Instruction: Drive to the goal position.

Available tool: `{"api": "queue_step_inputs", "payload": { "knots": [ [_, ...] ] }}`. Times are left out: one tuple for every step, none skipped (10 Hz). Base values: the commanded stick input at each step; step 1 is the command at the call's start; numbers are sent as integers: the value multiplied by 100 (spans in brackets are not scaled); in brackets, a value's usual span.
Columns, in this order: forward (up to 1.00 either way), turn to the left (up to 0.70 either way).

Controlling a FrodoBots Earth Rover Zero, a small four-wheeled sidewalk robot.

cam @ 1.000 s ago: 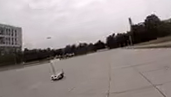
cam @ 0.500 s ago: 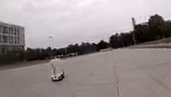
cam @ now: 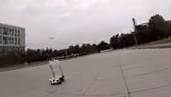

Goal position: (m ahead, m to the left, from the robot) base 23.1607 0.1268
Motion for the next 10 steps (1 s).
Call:
{"api": "queue_step_inputs", "payload": {
  "knots": [
    [85, 0],
    [85, 0],
    [85, 0],
    [85, 0],
    [85, 0],
    [85, 0],
    [85, 0],
    [85, 0],
    [85, 0],
    [85, 0]
  ]
}}
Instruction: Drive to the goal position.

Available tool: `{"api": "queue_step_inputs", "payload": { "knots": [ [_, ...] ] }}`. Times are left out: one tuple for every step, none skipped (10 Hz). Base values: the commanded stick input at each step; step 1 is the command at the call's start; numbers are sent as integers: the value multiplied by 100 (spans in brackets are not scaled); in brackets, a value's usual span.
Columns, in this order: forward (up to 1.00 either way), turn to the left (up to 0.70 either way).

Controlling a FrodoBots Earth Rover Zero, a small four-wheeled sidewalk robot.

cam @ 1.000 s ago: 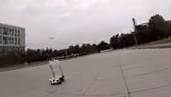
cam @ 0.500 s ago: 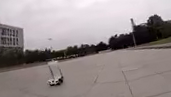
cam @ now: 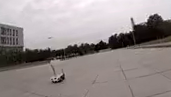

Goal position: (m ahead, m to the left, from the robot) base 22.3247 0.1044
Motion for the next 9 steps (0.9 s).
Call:
{"api": "queue_step_inputs", "payload": {
  "knots": [
    [85, 0],
    [85, 0],
    [85, 0],
    [85, 0],
    [85, 0],
    [85, 0],
    [85, 0],
    [85, 0],
    [85, 0]
  ]
}}
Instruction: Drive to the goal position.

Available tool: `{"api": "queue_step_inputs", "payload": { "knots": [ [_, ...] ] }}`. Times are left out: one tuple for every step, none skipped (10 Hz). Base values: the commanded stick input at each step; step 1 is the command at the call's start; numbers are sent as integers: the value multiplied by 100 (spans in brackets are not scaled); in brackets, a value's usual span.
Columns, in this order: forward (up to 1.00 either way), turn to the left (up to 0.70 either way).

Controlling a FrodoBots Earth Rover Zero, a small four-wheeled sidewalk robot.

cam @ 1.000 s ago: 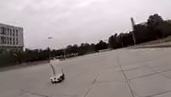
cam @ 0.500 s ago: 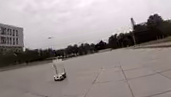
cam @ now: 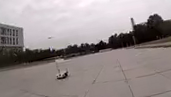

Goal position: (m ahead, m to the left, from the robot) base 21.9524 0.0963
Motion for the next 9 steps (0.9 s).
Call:
{"api": "queue_step_inputs", "payload": {
  "knots": [
    [85, 0],
    [85, 0],
    [85, 0],
    [85, 0],
    [85, 0],
    [85, 0],
    [85, 0],
    [85, 0],
    [85, 0]
  ]
}}
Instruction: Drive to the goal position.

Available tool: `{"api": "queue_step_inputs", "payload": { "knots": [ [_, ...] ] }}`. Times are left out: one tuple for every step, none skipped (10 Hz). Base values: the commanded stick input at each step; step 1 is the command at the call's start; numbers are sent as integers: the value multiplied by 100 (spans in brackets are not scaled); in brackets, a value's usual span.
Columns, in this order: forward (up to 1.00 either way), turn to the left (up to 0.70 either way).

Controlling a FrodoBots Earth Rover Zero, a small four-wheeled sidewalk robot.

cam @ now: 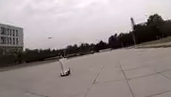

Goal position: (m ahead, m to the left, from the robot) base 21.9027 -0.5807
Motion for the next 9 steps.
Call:
{"api": "queue_step_inputs", "payload": {
  "knots": [
    [85, 0],
    [85, 0],
    [85, 0],
    [85, 0],
    [85, 0],
    [85, 0],
    [85, 0],
    [85, 0],
    [85, 0]
  ]
}}
